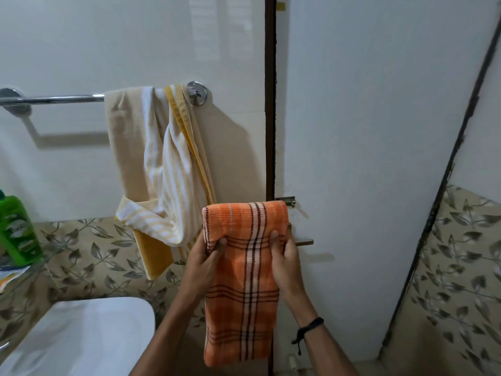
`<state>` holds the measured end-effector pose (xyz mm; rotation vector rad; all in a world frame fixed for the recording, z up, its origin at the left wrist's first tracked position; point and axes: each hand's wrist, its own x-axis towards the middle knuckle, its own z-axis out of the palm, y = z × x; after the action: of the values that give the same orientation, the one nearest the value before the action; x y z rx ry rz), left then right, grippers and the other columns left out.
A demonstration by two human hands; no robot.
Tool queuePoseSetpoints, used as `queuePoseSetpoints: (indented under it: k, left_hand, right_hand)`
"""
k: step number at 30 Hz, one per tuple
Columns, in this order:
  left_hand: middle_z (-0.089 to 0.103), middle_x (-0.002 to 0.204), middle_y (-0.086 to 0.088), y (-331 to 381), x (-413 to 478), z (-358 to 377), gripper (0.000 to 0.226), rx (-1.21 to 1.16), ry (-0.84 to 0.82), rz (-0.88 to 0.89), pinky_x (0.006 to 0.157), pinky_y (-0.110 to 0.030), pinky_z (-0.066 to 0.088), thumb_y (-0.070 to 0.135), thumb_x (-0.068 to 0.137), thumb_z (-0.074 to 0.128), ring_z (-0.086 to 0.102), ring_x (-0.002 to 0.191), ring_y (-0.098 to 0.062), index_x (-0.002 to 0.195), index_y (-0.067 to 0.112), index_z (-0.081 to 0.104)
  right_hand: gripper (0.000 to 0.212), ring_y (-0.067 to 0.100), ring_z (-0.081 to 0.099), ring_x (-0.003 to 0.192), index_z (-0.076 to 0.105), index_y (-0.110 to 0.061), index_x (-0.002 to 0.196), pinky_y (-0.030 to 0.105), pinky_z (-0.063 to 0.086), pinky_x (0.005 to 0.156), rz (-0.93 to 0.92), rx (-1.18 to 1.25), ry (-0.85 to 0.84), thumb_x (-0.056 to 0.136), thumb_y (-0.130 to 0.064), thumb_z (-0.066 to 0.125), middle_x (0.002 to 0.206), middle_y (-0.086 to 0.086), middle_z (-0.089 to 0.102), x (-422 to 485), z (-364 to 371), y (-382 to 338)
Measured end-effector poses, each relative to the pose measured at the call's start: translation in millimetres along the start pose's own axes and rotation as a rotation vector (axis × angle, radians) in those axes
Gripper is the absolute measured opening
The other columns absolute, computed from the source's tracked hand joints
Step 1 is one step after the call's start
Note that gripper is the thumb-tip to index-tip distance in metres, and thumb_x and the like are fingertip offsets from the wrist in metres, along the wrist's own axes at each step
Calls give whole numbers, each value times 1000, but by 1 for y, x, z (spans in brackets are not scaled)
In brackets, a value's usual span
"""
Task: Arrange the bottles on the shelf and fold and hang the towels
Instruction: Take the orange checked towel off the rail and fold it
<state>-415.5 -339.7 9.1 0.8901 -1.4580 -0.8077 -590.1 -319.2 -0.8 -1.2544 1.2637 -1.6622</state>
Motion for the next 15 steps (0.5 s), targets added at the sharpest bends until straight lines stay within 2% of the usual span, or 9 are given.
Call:
queuePoseSetpoints:
  k: [2, 4, 5, 7, 9, 10, 12, 13, 15]
  left_hand:
    - [70, 104, 15, 1, -1, 0, 23, 67, 100, 35, 85, -14, 51, 35, 95, 67, 64, 98, 11, 116, 29, 61]
    - [67, 98, 14, 4, -4, 4, 17, 159, 255, 89, 74, -19, 52, 26, 101, 59, 62, 86, 15, 118, 25, 57]
    - [66, 90, 13, 5, -5, 5, 14, 212, 337, 121, 66, -26, 50, 32, 102, 57, 62, 77, 10, 114, 25, 54]
    - [60, 74, 9, 9, -5, 6, 24, 282, 478, 159, 56, -32, 43, 50, 96, 49, 59, 63, -3, 105, 28, 48]
    - [56, 68, 8, 9, -4, 5, 34, 332, 572, 169, 54, -36, 43, 59, 91, 42, 56, 58, -18, 105, 28, 45]
    - [55, 67, 10, 12, -4, 4, 36, 342, 607, 175, 55, -37, 44, 60, 91, 40, 55, 58, -21, 106, 27, 44]
    - [55, 71, 15, 18, -3, 4, 40, 325, 642, 209, 57, -34, 45, 57, 93, 40, 57, 60, -11, 110, 22, 47]
    - [54, 74, 17, 21, -4, 3, 45, 310, 655, 238, 58, -28, 46, 56, 95, 42, 58, 63, -1, 113, 15, 50]
    - [53, 79, 19, 26, -5, -1, 55, 262, 661, 277, 57, -8, 42, 62, 96, 42, 59, 69, 10, 114, 11, 51]
  right_hand:
    - [37, -20, 62, 90, 45, -42, 125, 5, 48, 71, -67, -91, 2, 92, -57, 39, 103, -25, 64, 0, 7, -3]
    - [39, -15, 64, 84, 45, -36, 125, 7, 50, 66, -148, -147, 39, 95, -57, 33, 97, -20, 66, -1, 17, -4]
    - [45, -7, 67, 81, 48, -33, 126, 9, 52, 64, -203, -173, 73, 96, -61, 29, 96, -14, 68, -2, 22, -3]
    - [60, 2, 68, 73, 51, -25, 126, 10, 52, 60, -297, -210, 135, 98, -67, 20, 94, -5, 72, -3, 33, -1]
    - [63, 10, 69, 76, 51, -23, 123, 12, 54, 60, -337, -208, 185, 98, -69, 16, 95, 2, 72, 1, 40, -1]
    - [62, 15, 70, 78, 51, -26, 121, 20, 58, 61, -344, -201, 198, 98, -71, 15, 96, 3, 72, 4, 44, 0]
    - [54, 19, 70, 79, 49, -40, 118, 38, 62, 62, -328, -217, 217, 95, -76, 15, 95, 2, 71, 9, 47, -2]
    - [47, 15, 70, 80, 46, -51, 117, 38, 61, 62, -320, -188, 192, 93, -79, 18, 94, -5, 71, 9, 49, -6]
    - [45, -1, 69, 83, 41, -55, 122, 18, 58, 63, -284, -26, 60, 86, -82, 31, 97, -23, 70, 4, 52, -21]
